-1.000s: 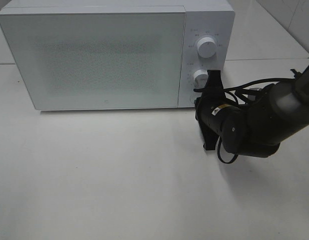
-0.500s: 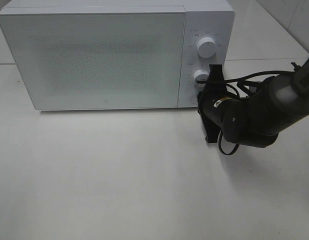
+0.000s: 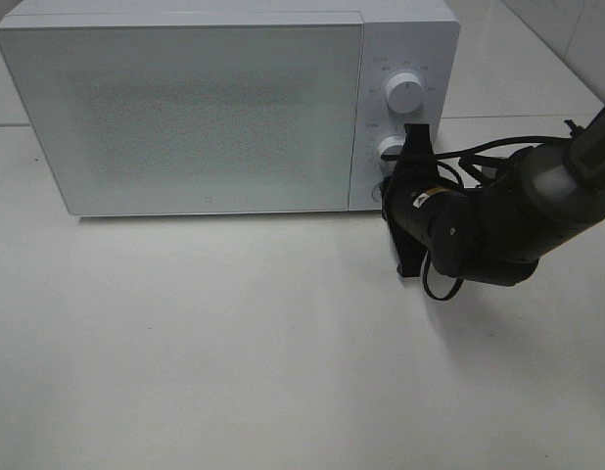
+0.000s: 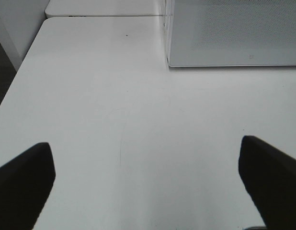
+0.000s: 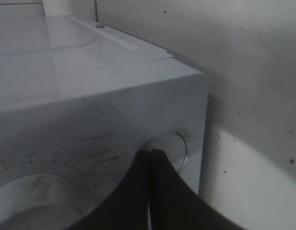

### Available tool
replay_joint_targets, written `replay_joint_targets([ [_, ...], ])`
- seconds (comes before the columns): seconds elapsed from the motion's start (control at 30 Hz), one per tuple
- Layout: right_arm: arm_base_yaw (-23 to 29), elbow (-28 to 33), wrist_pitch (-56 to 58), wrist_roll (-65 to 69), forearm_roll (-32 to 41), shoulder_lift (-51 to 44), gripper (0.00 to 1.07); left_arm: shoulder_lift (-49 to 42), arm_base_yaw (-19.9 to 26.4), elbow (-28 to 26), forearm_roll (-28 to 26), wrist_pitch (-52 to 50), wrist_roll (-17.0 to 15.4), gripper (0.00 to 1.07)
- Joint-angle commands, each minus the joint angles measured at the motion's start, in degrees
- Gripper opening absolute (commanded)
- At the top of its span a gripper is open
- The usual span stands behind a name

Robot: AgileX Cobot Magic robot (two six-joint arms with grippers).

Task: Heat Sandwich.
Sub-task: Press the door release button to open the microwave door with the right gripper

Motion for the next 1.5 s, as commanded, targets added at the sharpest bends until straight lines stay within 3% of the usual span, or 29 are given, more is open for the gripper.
replay_joint_targets([
  [0.03,-0.34,-1.32,-3.27,-0.40,0.69,-0.29,0.00,-1.49,0.17,0.17,-0.11,-0.23,0.00,1.00],
  [0.43,-0.34,-5.39,-15.41,-1.09,2.18,2.41,0.00,-1.49,0.17,0.17,-0.11,-0.23,0.00,1.00],
  [0.77,-0.34,-10.60,-16.27,-2.64,3.55,5.67,0.00,-1.49,0.17,0.17,-0.11,-0.23,0.00,1.00],
  [1.5,-0.34,-10.54,-8.94,-4.98,4.87,4.87,0.00,-1.49,0.17,0.17,-0.11,-0.23,0.00,1.00],
])
